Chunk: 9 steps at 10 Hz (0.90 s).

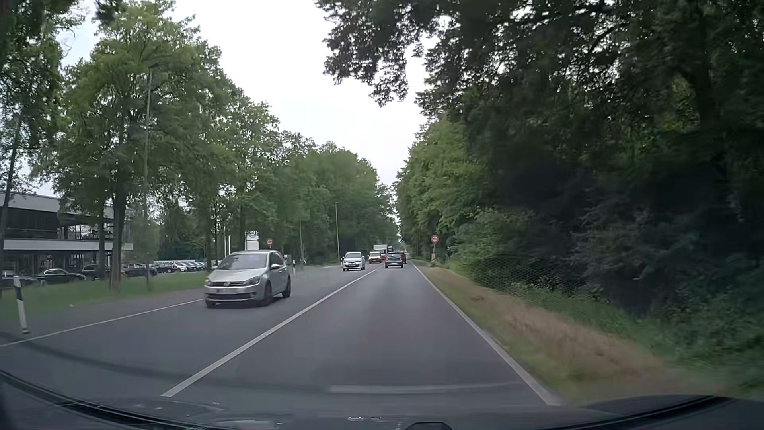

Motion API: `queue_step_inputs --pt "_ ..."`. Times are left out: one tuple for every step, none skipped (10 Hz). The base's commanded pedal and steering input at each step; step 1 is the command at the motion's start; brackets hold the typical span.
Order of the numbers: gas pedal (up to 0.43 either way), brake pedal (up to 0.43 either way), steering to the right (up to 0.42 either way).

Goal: Follow the waypoints while adhering to traffic rules and regulations

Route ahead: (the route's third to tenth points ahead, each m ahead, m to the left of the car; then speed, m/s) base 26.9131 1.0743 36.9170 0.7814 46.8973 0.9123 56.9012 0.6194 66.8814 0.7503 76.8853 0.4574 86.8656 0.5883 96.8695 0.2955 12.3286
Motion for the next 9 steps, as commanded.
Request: queue_step_inputs --pt "0.169 0.000 0.000" --pt "0.169 0.000 0.000" --pt "0.169 0.000 0.000" --pt "0.169 0.000 0.000" --pt "0.169 0.000 0.000" --pt "0.169 0.000 0.000" --pt "0.169 0.000 0.000" --pt "0.169 0.000 0.000" --pt "0.169 0.000 0.000"
